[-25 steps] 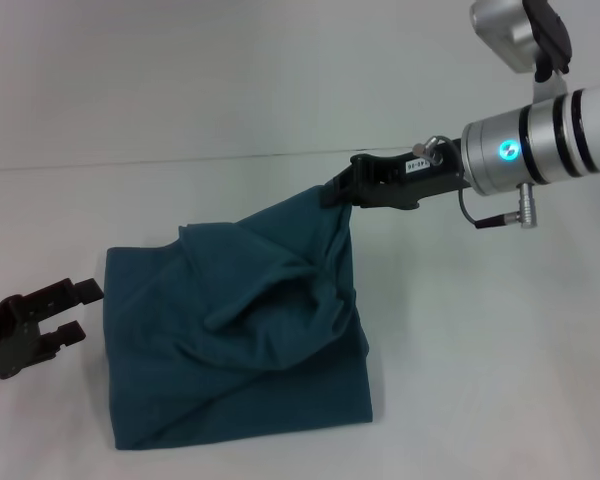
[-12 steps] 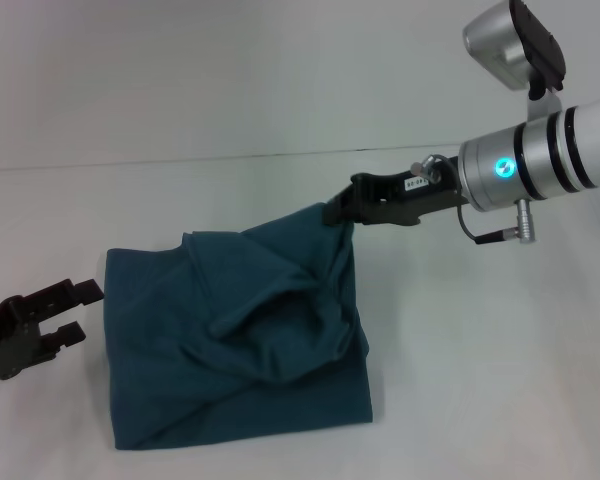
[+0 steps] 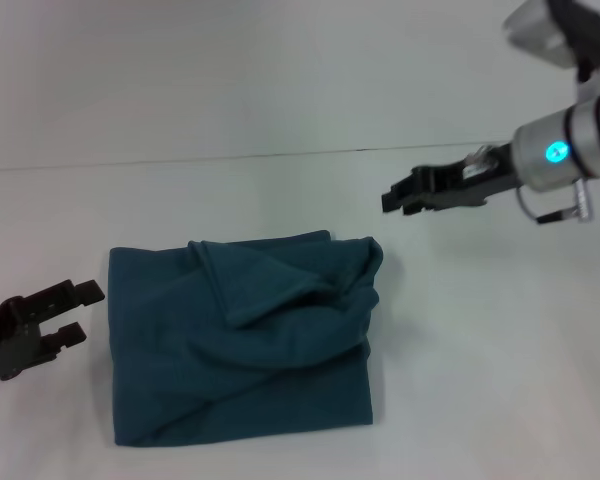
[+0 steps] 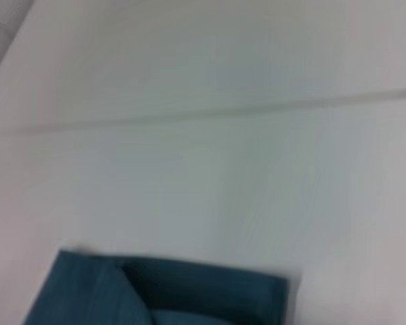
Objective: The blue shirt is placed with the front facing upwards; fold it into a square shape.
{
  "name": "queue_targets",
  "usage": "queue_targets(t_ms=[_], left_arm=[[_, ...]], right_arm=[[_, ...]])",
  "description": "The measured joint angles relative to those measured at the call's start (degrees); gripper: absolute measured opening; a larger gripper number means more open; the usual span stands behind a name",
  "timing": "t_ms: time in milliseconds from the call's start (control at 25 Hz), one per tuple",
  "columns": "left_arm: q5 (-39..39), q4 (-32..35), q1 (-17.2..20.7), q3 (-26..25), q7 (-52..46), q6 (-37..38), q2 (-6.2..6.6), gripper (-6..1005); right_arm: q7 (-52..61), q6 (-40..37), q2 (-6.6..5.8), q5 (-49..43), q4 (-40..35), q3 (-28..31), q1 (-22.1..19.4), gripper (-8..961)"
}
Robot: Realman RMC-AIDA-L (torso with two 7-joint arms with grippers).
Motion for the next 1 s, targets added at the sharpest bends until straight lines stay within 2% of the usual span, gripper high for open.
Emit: queue_targets(t_ms=[80,160,400,520,680,720,760,800,840,1000], left_arm=[[0.00,0.00,0.04,0.00,0.00,0.01,0.00,845],[0.00,0.00,0.07,-0.05,0.00,-0.03,0.00,845],[0.00,0.00,0.08,-0.32,0.00,-0.09,0.00,844],[0.00,0.00,0.03,-0.35,0.00,-0.10,0.00,844],[-0.02,-0.19,0.00,-0.36,0.00,-0.56,0.00,844],[-0.03,-0.38,-0.07,-0.34,0.00,-0.68,-0.01,844],[-0.06,-0.51,-0.12,-0.37,0.00,-0.77,0.00,844],[-0.08,-0.62,-0.26,-0.34,0.00,-0.75,0.00,844],[-0.09,-0.68,-0.33,-0.36,0.00,-0.77,0.00,844],[-0.10,-0.78,-0.53,-0.34,0.00,-0.76,-0.04,844]], right_arm=[[-0.04,-1.88,-1.31,1.06,-0.06,1.04,0.05,295],[-0.08,-3.35,-1.93,1.47,-0.26,1.66,0.09,335],[-0.08,-4.47,-2.02,1.45,-0.66,1.57,0.21,454],[-0.07,-4.51,-1.78,1.32,-0.20,1.41,0.34,599],[0.02,-2.38,-0.18,-0.35,3.42,-1.08,1.21,770],[0.13,-1.42,0.42,-1.42,4.81,-2.13,1.81,807],[0.42,0.76,1.51,-3.71,7.12,-3.15,3.12,844],[0.42,0.76,1.51,-3.71,7.12,-3.15,3.12,882],[0.48,1.83,2.06,-4.53,7.77,-3.21,3.66,919],[0.59,4.66,3.66,-5.53,8.37,-3.25,4.57,923]])
